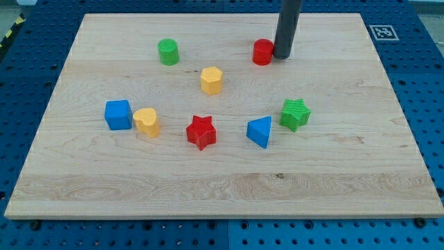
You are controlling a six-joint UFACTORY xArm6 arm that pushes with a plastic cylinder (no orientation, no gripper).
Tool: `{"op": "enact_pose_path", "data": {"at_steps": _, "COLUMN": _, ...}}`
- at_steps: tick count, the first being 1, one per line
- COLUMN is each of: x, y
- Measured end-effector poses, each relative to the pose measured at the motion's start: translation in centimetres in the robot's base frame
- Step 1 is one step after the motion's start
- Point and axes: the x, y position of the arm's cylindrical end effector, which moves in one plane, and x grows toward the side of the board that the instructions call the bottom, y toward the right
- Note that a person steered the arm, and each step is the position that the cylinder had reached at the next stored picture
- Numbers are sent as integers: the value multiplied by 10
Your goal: Point your arm slightly right and up
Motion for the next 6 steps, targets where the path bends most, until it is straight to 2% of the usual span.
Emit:
{"op": "enact_pose_path", "data": {"at_steps": 2, "x": 0, "y": -29}}
{"op": "enact_pose_path", "data": {"at_steps": 4, "x": -2, "y": -31}}
{"op": "enact_pose_path", "data": {"at_steps": 6, "x": -66, "y": 39}}
